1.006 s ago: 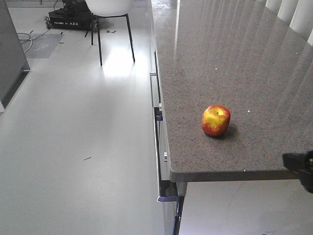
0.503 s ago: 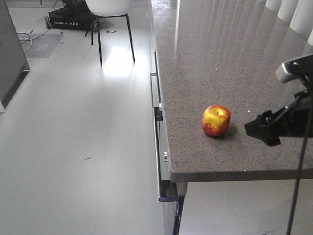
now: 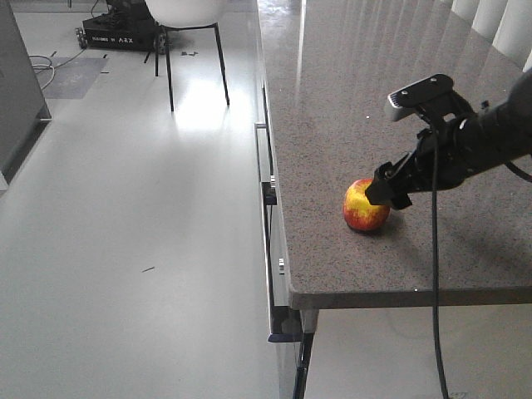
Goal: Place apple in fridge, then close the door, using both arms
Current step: 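Reach the right gripper down over the red-yellow apple, then close the right gripper on the apple and lift it off the counter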
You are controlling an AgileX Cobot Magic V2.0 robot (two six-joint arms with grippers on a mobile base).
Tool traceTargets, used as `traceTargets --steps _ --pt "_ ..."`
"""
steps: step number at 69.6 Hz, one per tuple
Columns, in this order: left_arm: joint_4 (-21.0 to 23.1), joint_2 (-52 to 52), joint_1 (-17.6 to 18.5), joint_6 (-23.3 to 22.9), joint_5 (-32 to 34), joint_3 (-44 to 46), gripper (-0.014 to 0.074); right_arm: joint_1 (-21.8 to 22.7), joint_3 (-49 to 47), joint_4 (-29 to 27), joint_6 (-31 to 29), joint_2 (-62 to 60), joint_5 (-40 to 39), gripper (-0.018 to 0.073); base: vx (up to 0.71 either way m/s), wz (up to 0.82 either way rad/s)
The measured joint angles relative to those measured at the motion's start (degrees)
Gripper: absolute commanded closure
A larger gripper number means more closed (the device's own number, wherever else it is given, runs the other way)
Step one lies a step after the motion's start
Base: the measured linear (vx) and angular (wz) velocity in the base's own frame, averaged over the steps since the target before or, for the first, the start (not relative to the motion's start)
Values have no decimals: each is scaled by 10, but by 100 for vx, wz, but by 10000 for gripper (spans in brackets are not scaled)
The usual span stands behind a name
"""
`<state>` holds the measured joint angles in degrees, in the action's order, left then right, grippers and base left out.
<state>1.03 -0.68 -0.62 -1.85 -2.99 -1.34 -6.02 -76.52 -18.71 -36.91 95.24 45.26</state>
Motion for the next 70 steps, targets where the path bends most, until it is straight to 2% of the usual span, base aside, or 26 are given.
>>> traceTargets --steps 22,46,55,70 --pt "0 0 0 0 0 0 603 0 -107 3 -52 116 38 -134 0 0" --pt "0 0 0 0 0 0 603 0 -124 -19 -110 168 53 -104 0 0" --pt "0 0 0 0 0 0 603 0 -124 -22 -116 175 54 -40 0 0" --pt "0 0 0 0 0 0 603 0 -125 -23 -116 180 64 165 0 0"
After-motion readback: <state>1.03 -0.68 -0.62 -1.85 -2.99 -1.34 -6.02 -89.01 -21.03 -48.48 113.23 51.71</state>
